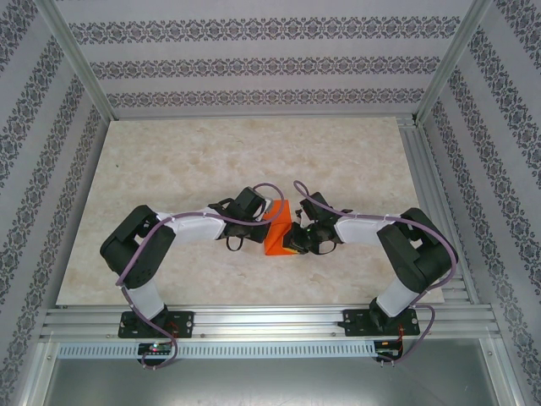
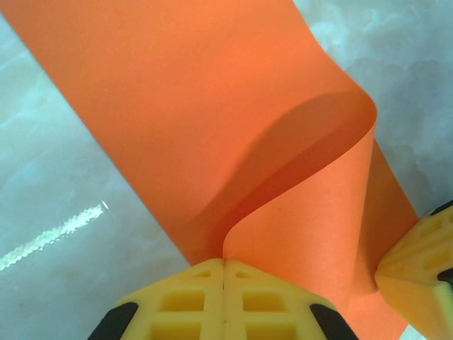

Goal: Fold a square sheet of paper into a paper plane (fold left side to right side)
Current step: Fold the triangle a second time at the center of the table.

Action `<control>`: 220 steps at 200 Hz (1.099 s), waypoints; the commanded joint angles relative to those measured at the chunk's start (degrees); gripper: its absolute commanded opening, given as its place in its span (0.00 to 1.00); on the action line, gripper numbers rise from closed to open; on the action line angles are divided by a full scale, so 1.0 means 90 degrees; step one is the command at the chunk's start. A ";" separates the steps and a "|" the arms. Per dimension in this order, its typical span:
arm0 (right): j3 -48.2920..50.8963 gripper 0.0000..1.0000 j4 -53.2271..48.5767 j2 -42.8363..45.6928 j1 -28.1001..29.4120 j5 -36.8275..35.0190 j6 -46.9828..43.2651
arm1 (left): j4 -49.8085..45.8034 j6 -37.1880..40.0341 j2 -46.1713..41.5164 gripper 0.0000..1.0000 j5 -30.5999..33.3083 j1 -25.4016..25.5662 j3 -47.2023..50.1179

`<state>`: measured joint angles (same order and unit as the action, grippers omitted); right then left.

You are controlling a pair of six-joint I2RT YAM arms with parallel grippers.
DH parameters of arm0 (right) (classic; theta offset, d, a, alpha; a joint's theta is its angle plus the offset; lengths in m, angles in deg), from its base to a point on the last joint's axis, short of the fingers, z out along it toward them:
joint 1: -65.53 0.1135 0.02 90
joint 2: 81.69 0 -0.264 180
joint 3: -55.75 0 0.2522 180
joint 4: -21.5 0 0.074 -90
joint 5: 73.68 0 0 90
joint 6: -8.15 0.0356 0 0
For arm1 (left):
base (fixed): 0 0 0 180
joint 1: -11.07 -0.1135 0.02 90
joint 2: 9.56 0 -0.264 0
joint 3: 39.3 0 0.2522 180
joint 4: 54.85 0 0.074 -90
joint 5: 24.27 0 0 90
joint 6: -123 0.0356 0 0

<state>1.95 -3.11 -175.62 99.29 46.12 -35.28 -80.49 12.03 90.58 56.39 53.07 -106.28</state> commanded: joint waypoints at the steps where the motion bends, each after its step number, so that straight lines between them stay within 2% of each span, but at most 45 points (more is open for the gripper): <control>1: -0.0052 0.14 -0.0307 -0.0138 0.0058 -0.0255 -0.0106 | -0.0023 0.0106 -0.0087 0.01 0.0120 -0.0096 0.0101; 220: -0.0195 0.14 -0.0263 -0.0103 0.0057 -0.0124 -0.0136 | 0.0277 -0.0048 0.0245 0.01 -0.0232 -0.0057 0.0138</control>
<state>1.19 -4.14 -176.03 99.29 46.19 -35.37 -79.97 11.98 91.21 55.49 53.07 -105.40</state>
